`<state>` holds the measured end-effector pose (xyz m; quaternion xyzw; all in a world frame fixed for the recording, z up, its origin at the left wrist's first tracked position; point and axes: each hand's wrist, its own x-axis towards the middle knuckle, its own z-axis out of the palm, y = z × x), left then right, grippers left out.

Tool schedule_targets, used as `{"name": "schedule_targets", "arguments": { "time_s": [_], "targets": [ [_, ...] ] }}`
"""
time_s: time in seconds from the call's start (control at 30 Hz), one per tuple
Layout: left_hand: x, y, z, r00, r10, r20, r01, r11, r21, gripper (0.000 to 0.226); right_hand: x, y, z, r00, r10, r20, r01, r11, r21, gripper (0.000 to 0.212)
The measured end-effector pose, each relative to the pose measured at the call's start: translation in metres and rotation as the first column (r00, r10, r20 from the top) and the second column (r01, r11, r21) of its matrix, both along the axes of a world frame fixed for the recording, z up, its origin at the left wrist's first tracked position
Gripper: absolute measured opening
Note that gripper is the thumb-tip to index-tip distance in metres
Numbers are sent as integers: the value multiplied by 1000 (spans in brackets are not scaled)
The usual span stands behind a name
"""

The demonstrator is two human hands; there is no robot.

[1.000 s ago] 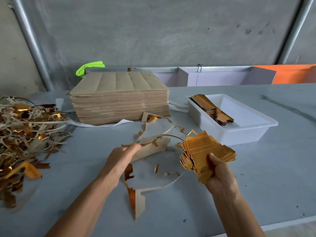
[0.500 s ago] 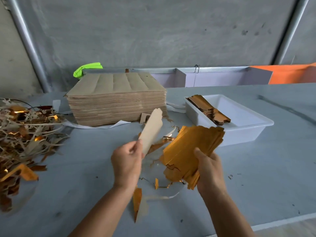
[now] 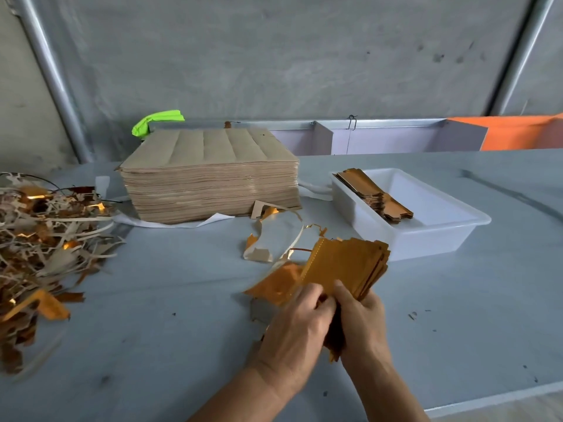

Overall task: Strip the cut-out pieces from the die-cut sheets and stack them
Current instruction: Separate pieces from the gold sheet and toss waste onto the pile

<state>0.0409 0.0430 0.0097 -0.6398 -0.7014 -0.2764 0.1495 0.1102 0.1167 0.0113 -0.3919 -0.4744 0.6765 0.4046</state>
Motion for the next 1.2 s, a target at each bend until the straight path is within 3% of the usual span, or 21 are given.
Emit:
{"name": "schedule_targets", "arguments": {
  "time_s": [0.07, 0.17, 0.4, 0.47, 0.57, 0.67, 0.7, 0.8, 0.87, 0.93, 1.13, 1.2],
  "targets": [
    [-3, -4, -2, 1000, 3, -12, -4, 1000, -26, 39, 2, 5, -2, 996, -24, 84, 24, 1000, 0, 14],
    [-12, -9, -3, 998, 48, -37, -50, 997, -53, 27, 4, 11, -2, 985, -53, 163, 40, 996, 79, 12],
    [-50, -30, -9, 979, 196, 54, -185, 970, -157, 21, 32, 38, 3, 983, -129, 134, 135, 990, -39, 12],
    [-55, -31, -6, 962, 265, 69, -242, 941, -234, 7, 39, 43, 4, 981, -163, 109, 172, 982, -77, 17],
    [-59, -29, -3, 944, 283, 171, -255, 952, -171, 33, 43, 44, 6, 986, -135, 98, 144, 986, -89, 23],
    [-65, -18, 3, 949, 292, 120, -302, 951, 71, 21, 40, 38, 7, 993, -80, 86, 89, 990, -112, 28],
    [-67, -14, 8, 944, 313, 103, -319, 947, 45, 15, 38, 36, 7, 994, -68, 84, 78, 990, -119, 29],
    [-88, 3, 2, 922, 386, -41, -382, 887, -258, 41, 31, 30, 9, 997, -22, 75, 32, 991, -133, 31],
    [-101, 11, 0, 923, 384, -12, -350, 826, -442, 52, 27, 26, 7, 998, 24, 57, -15, 989, -150, 27],
    [-111, 16, -4, 914, 405, -11, -353, 782, -514, 49, 23, 23, 3, 997, 48, 53, -38, 984, -174, 21],
    [-120, 13, -6, 886, 463, -32, -424, 779, -463, 29, 22, 21, -7, 996, 50, 69, -37, 983, -177, 11],
    [-116, 9, 3, 855, 505, -120, -510, 775, -373, 15, 22, 22, -3, 996, 32, 86, -21, 991, -134, 7]
  ]
}}
